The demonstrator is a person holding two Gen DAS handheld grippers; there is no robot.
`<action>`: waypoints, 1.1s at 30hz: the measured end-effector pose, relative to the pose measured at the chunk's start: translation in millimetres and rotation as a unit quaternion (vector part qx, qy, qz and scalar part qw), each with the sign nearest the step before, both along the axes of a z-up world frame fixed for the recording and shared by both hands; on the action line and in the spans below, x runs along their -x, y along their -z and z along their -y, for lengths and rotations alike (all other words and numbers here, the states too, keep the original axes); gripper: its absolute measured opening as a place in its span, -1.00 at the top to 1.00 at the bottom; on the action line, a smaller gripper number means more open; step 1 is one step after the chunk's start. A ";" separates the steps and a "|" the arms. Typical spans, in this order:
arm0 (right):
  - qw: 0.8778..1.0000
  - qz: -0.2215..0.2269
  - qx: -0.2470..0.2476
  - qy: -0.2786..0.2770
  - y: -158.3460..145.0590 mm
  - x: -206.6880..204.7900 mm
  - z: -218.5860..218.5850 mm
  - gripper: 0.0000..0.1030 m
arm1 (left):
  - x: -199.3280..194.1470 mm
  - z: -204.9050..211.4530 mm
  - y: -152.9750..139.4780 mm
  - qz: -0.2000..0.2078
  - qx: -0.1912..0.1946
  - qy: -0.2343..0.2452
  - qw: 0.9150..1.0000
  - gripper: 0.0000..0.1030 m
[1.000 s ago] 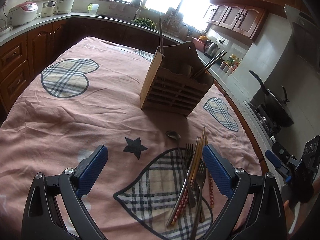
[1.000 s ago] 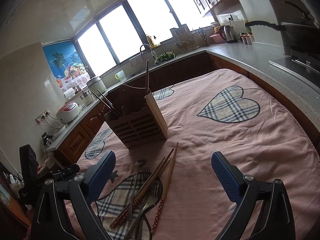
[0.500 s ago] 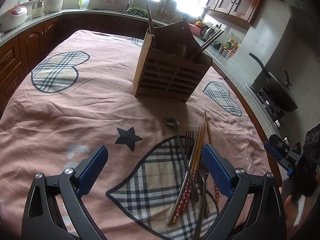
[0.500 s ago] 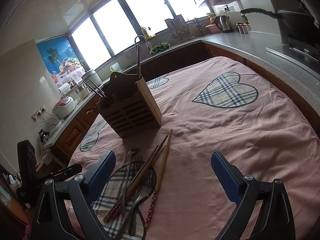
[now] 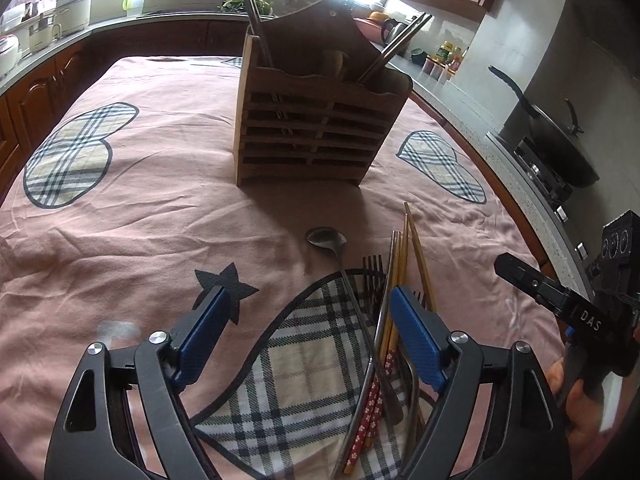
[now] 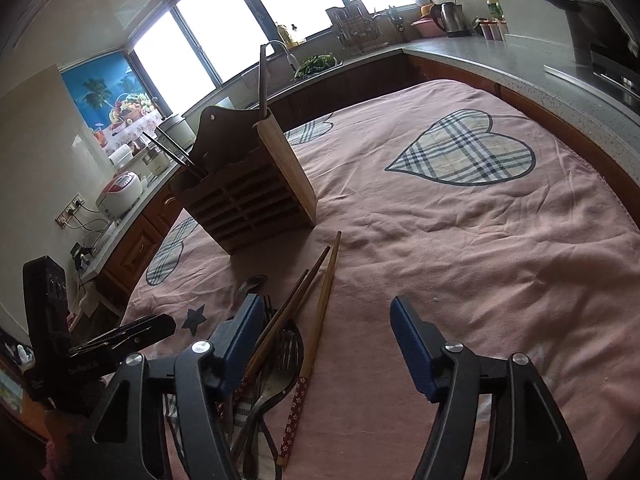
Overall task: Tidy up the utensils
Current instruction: 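Grasp a metal spoon with the left tool while the right tool grasps a wooden chopstick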
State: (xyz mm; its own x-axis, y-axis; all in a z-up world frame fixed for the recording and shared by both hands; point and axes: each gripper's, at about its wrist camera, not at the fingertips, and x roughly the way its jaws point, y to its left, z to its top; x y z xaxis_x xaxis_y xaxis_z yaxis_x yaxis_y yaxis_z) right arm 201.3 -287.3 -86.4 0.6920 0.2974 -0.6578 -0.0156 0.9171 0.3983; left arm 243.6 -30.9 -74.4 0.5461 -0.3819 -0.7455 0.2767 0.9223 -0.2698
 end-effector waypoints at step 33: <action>0.994 -0.090 0.039 -0.044 52.7 -90.5 -16.1 0.56 | -66.5 31.9 39.8 -0.066 -0.027 0.053 0.996 0.55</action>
State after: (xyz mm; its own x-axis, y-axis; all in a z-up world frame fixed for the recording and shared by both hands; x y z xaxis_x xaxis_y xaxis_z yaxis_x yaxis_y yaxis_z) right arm 291.9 -271.2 -139.1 0.5353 0.2945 -0.7917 -0.0324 0.9437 0.3292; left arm 310.1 -62.9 -114.2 0.4011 -0.3904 -0.8287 0.3394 0.9036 -0.2614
